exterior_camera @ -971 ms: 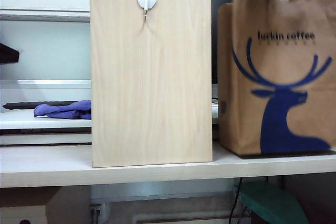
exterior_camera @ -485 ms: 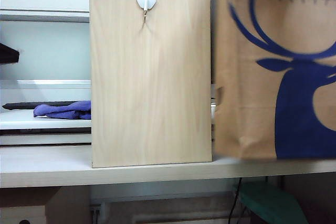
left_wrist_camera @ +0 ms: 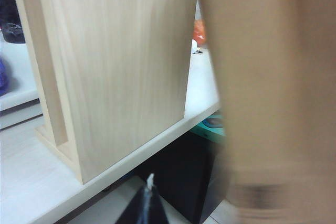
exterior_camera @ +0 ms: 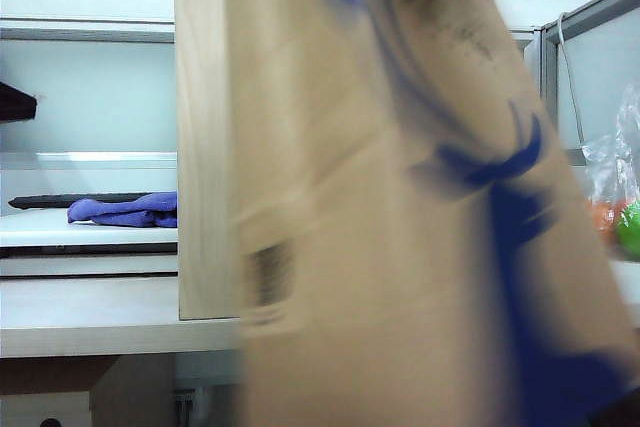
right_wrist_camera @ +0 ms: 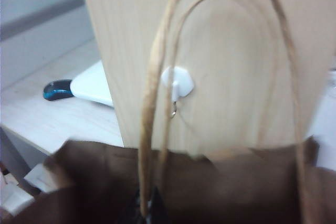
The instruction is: Pick up the paper bag and hang it on the hook.
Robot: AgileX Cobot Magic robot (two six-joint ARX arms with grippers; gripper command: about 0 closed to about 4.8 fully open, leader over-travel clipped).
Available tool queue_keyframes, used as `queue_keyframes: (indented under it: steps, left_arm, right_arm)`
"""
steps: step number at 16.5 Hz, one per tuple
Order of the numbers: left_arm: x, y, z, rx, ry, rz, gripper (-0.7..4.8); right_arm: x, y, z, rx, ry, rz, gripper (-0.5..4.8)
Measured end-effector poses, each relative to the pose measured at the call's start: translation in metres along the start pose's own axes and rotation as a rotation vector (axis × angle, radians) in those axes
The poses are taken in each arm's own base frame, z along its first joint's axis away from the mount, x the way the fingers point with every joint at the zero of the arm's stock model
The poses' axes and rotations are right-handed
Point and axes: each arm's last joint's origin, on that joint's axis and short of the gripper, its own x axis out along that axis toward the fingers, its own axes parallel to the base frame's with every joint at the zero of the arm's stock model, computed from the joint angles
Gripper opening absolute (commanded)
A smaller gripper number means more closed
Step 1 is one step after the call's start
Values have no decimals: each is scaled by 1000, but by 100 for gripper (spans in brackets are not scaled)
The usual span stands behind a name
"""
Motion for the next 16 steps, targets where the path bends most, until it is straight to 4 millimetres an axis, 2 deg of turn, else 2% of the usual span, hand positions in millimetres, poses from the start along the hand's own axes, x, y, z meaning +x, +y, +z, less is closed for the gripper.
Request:
queue_keyframes:
  steps: [3, 5, 8, 16]
  left_arm:
    - [0, 0, 0, 0, 0, 0, -6]
    - [0, 0, 0, 0, 0, 0, -5]
    - [0, 0, 0, 0, 0, 0, -6]
    - [0, 0, 0, 0, 0, 0, -6]
  right_arm:
    - [27, 16, -14, -10, 35, 20, -6]
    - [38, 20, -18, 42, 27, 34, -6]
    - [50, 28, -24, 58, 33, 78, -6]
    - [76, 35, -45, 52, 90, 84, -6]
